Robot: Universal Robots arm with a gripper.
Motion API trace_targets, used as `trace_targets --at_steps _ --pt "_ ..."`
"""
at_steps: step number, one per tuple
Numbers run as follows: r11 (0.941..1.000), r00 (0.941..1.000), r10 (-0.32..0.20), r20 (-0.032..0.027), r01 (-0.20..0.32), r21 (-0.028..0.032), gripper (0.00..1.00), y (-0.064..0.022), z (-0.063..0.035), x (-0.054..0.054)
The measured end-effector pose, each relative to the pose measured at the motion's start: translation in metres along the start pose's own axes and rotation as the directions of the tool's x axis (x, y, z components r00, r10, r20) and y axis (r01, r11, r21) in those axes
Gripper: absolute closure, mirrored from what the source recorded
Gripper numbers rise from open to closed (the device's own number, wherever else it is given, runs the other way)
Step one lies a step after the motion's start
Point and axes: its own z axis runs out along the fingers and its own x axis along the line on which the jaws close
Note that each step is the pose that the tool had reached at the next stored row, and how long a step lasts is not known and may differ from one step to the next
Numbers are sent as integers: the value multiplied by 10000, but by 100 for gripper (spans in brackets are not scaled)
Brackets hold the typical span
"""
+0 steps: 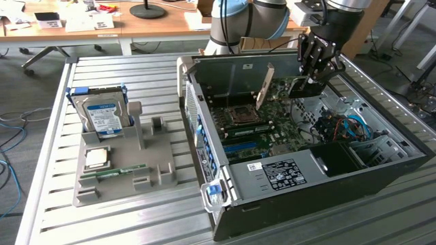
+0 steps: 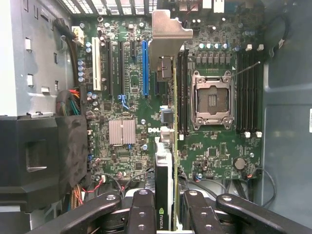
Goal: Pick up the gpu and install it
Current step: 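Insert the gpu into the slot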
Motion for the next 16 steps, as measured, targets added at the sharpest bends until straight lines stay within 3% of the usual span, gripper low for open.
trace_targets --at_steps 9,16 --pt "10000 10000 0 0 0 0 73 0 78 2" --pt "10000 10000 1 -1 -1 0 73 0 80 2"
